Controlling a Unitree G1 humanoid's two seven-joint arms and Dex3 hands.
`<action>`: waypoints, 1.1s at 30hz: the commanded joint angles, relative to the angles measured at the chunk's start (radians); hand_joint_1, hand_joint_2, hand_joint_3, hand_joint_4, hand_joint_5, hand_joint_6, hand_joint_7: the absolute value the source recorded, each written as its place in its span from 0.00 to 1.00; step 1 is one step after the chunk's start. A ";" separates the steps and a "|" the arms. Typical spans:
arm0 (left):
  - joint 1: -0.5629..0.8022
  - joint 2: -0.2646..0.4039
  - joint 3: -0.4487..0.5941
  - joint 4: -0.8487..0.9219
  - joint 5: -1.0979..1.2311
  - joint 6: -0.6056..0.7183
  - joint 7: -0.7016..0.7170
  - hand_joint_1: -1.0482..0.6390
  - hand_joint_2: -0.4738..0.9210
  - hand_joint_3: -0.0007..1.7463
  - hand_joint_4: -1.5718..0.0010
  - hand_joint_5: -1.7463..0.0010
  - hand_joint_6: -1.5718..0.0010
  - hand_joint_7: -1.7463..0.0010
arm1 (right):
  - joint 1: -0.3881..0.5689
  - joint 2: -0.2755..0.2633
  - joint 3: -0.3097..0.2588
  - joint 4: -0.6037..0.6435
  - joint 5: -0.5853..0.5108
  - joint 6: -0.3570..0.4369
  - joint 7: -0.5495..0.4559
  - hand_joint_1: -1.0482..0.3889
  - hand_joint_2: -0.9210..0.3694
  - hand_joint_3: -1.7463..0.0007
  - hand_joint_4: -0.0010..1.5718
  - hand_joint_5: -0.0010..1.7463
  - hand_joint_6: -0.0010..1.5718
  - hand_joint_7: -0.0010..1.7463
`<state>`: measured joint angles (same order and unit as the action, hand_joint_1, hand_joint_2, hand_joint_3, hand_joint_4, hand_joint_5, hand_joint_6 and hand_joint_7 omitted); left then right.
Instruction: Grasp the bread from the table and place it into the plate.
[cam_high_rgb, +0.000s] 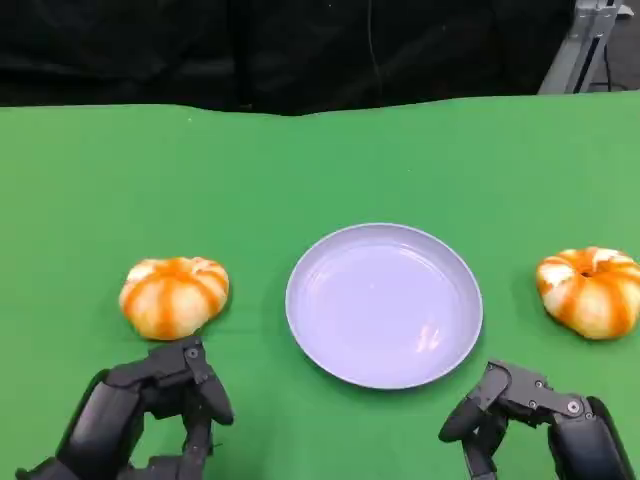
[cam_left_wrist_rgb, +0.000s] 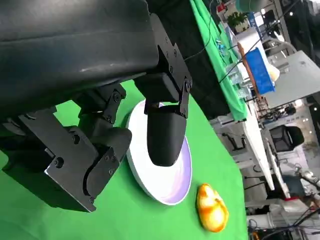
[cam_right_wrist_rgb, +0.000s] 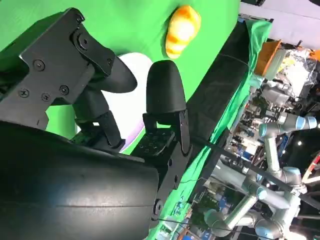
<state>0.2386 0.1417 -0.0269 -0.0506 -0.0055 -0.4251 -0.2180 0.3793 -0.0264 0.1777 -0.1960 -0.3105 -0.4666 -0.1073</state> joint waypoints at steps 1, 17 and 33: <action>-0.023 0.032 0.015 -0.020 0.007 0.051 -0.005 0.64 0.65 0.72 0.52 0.13 0.53 0.27 | 0.003 -0.003 -0.004 -0.005 0.002 -0.004 -0.007 0.72 0.48 0.22 0.54 0.95 0.53 0.74; -0.245 0.234 -0.026 -0.094 0.512 0.349 0.061 0.35 1.00 0.01 0.78 0.76 0.73 1.00 | 0.000 0.013 0.006 -0.009 0.004 0.021 -0.004 0.73 0.47 0.22 0.54 0.98 0.53 0.74; -0.511 0.235 -0.251 0.182 0.887 0.572 0.101 0.29 1.00 0.00 0.83 0.83 0.82 0.99 | 0.019 0.015 0.017 -0.042 -0.002 0.044 -0.004 0.72 0.47 0.24 0.53 0.98 0.53 0.74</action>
<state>-0.2184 0.3888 -0.2424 0.0475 0.8382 0.0974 -0.1296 0.3914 -0.0080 0.1987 -0.2232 -0.3196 -0.4296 -0.1085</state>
